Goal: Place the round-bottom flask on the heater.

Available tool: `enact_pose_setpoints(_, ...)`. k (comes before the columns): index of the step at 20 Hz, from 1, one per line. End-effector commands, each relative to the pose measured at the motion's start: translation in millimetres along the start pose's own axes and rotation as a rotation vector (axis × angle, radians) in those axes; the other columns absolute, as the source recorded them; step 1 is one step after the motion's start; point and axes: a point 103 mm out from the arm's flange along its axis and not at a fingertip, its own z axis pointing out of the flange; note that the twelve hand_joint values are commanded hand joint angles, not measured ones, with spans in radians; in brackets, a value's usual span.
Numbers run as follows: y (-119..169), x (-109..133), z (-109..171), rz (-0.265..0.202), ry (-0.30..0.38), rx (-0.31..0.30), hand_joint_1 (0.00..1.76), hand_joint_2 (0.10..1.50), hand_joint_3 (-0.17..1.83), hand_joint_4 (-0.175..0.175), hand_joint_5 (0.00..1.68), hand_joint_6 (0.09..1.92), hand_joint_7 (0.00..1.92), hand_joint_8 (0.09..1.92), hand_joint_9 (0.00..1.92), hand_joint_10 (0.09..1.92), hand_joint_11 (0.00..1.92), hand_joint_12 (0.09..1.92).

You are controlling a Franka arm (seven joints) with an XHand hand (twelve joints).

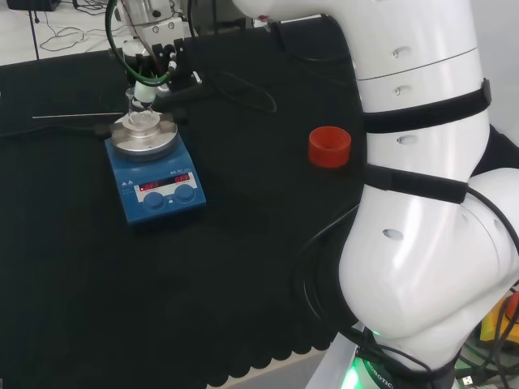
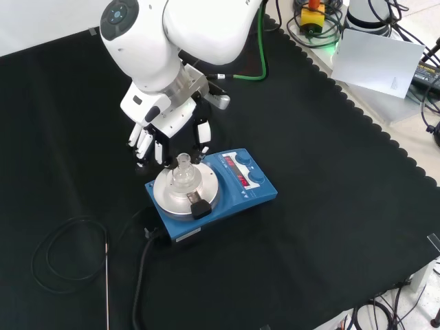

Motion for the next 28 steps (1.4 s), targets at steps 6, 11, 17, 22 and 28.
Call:
enact_pose_setpoints(6,1,-2,1,0.002,0.018,0.024,1.12,0.69,0.75,0.008,1.1,1.0,0.36,0.67,0.61,0.58,0.42,1.32)
enact_pose_setpoints(11,-3,-6,2,0.008,0.012,0.03,1.04,0.62,0.78,-0.051,0.86,0.86,0.31,0.68,0.58,0.6,0.37,1.33)
enact_pose_setpoints(17,-10,-10,1,0.031,0.01,0.055,1.02,0.55,0.81,-0.041,0.57,0.76,0.27,0.68,0.55,0.61,0.33,1.35)
enact_pose_setpoints(22,-27,-13,-9,0.043,0.024,0.024,1.0,0.54,0.79,-0.03,0.39,0.55,0.22,0.71,0.51,0.65,0.31,1.37)
enact_pose_setpoints(28,-59,-23,-25,0.071,0.044,-0.008,0.95,0.54,0.76,-0.017,0.33,0.32,0.2,0.71,0.5,0.66,0.3,1.38)
